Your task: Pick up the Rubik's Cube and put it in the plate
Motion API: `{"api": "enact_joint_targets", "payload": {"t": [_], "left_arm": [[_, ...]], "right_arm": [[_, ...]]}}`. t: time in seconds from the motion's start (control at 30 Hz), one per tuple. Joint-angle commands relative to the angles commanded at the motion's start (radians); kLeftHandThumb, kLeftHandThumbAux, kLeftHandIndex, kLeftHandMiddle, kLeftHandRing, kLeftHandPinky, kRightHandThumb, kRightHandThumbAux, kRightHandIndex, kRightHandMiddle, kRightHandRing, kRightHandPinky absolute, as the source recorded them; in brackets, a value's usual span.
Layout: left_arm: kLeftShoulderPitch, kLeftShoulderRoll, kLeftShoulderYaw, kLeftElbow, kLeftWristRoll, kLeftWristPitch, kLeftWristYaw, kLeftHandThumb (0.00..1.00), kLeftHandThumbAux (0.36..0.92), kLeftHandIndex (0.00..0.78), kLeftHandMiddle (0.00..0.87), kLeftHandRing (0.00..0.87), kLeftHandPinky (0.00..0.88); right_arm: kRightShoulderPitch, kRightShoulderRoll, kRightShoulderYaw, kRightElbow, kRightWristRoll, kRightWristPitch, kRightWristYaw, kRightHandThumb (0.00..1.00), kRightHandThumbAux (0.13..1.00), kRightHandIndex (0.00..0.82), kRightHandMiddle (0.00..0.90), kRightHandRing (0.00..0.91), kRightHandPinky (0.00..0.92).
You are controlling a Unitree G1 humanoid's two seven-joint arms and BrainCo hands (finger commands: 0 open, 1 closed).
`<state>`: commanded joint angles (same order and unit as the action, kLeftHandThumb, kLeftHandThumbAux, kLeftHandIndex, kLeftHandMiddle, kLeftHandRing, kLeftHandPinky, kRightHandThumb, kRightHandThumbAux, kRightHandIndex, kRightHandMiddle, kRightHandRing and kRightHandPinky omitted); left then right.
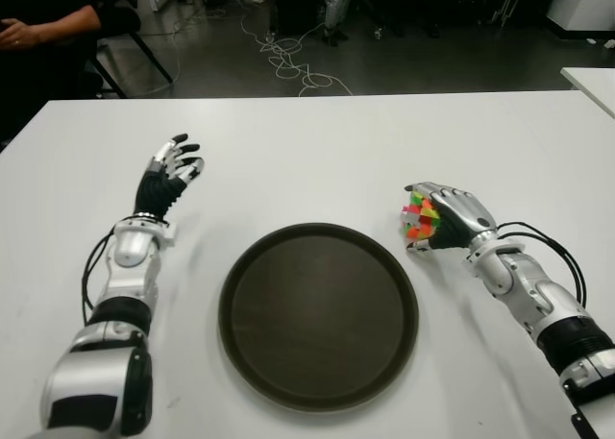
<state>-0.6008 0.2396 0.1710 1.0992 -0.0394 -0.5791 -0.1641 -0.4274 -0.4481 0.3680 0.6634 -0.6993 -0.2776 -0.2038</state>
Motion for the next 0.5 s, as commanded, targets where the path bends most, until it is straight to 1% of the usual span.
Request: {"api": "enact_joint_targets", "payload": {"t": [0.17, 0.5], "left_arm": [[0.001, 0.000, -0.003, 0.000, 0.007, -0.006, 0.008, 0.022, 0.608, 0.118, 0.211, 0.219, 0.250], [0.001, 0.003, -0.008, -0.002, 0.016, -0.004, 0.019, 0.026, 0.599, 0.115, 0.206, 0.222, 0.261]], "right_arm": [[-0.002, 0.003, 0.005, 0.005, -0.001, -0.002, 0.002, 0.000, 0.784, 0.180, 0.215, 0.233, 0.243], [-0.008, 0.008, 0.015, 0.023, -0.006, -0.005, -0.007, 0.000, 0.776, 0.180, 0.227, 0.257, 0.287]]}}
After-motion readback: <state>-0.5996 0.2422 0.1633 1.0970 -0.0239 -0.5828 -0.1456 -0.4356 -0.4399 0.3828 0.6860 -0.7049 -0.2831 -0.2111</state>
